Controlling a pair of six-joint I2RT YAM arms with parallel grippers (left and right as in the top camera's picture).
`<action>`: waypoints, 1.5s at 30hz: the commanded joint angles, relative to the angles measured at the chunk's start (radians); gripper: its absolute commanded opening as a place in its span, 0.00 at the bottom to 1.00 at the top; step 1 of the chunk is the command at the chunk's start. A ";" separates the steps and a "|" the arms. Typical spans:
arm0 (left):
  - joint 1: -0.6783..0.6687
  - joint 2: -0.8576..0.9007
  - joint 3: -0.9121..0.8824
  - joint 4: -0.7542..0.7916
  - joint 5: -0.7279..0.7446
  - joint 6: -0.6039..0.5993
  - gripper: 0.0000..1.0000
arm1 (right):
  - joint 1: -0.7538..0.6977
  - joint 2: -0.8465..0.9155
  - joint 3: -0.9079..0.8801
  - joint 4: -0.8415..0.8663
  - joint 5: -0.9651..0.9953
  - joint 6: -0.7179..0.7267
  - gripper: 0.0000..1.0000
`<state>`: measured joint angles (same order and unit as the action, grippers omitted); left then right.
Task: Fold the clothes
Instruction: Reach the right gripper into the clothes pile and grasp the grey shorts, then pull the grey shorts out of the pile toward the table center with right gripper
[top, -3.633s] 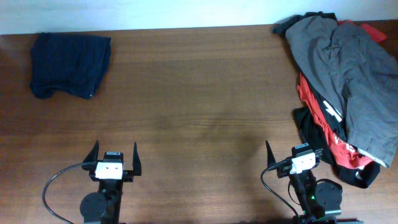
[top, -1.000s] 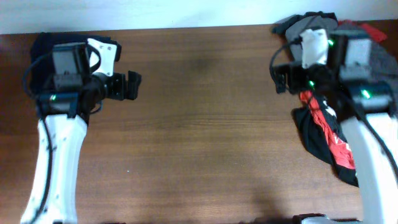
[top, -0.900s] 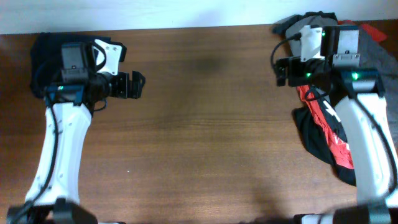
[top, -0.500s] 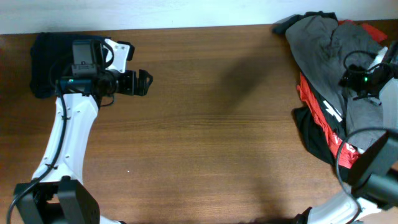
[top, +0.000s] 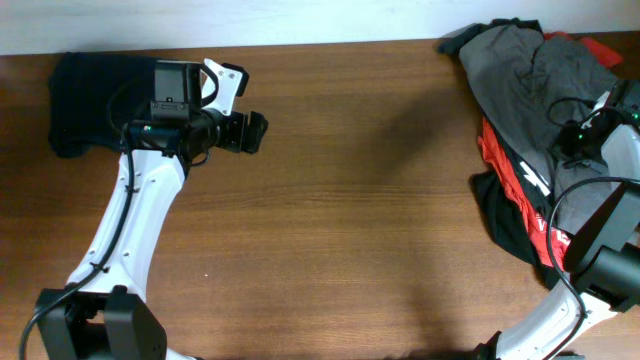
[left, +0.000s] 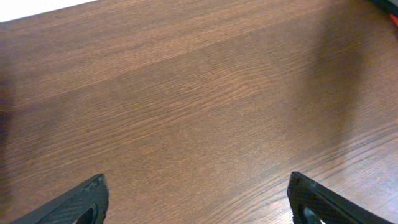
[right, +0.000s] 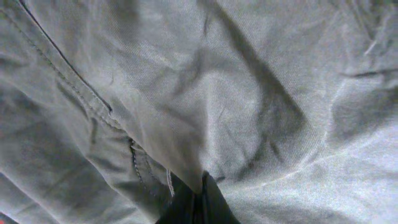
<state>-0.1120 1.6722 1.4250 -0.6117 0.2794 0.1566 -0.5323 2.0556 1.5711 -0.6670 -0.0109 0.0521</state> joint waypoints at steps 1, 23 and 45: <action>0.001 0.005 0.020 0.031 -0.013 -0.006 0.85 | 0.023 -0.118 0.085 -0.054 0.016 0.008 0.04; 0.158 -0.109 0.099 -0.067 0.000 -0.014 0.81 | 0.827 -0.259 0.364 -0.267 -0.084 0.040 0.04; 0.148 -0.109 0.099 -0.259 0.068 0.142 0.81 | 0.860 -0.111 0.510 -0.049 -0.251 0.101 0.84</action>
<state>0.0456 1.5784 1.5074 -0.8417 0.2424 0.1963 0.3611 2.0182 1.9869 -0.6437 -0.2424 0.1761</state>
